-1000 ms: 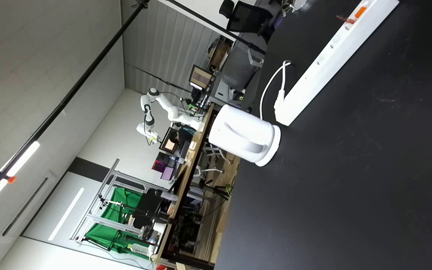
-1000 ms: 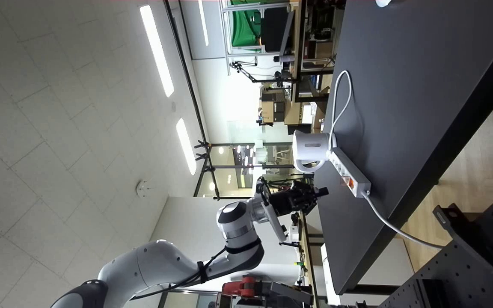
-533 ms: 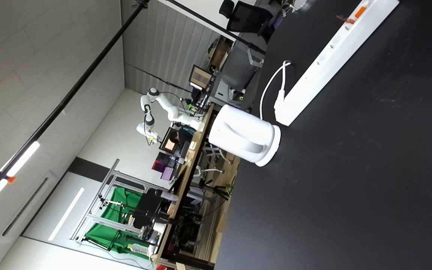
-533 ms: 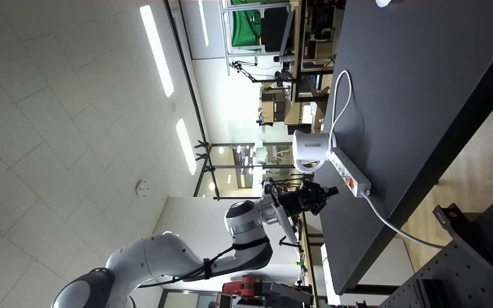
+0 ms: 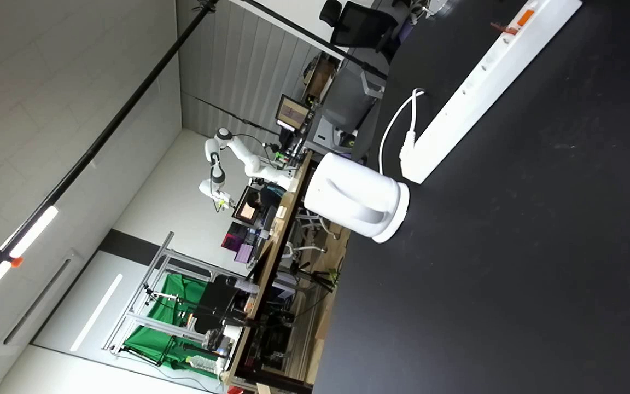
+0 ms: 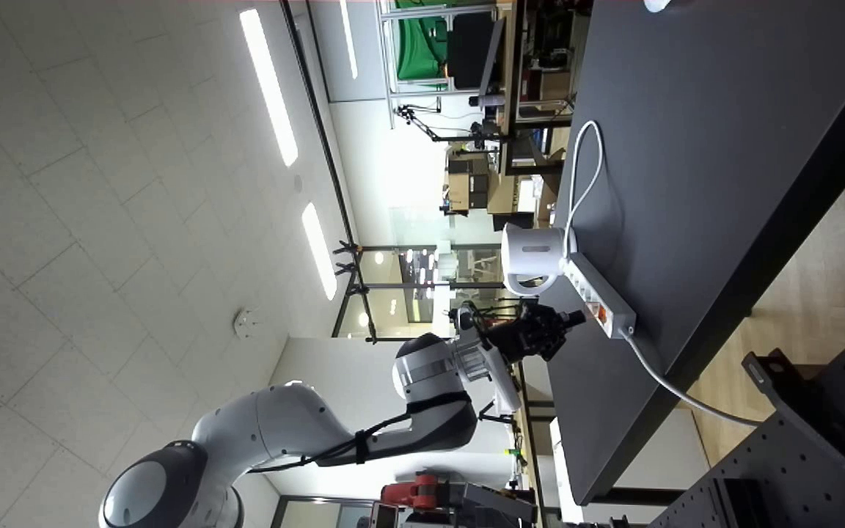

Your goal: Turn on the extension cable, turn on the electric kettle then turn it off

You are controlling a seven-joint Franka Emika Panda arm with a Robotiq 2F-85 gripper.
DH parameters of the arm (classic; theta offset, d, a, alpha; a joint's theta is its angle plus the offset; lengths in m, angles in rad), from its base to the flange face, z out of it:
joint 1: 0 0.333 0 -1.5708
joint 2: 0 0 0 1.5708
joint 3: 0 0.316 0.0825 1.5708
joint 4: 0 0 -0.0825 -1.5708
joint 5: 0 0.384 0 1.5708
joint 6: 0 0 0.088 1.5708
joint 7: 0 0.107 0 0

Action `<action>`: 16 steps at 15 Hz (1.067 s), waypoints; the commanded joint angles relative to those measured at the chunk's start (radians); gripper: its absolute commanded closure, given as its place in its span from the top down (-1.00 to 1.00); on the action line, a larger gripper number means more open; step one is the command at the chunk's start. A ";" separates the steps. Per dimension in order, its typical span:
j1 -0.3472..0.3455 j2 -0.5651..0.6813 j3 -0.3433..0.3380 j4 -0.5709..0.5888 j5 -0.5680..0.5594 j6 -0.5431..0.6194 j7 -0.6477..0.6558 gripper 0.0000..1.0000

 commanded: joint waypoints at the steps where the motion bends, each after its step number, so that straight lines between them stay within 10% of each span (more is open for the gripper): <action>1: 0.000 0.013 -0.002 0.008 -0.013 0.000 0.019 -1.00; 16: 0.001 0.030 -0.013 0.027 -0.084 0.008 0.066 -1.00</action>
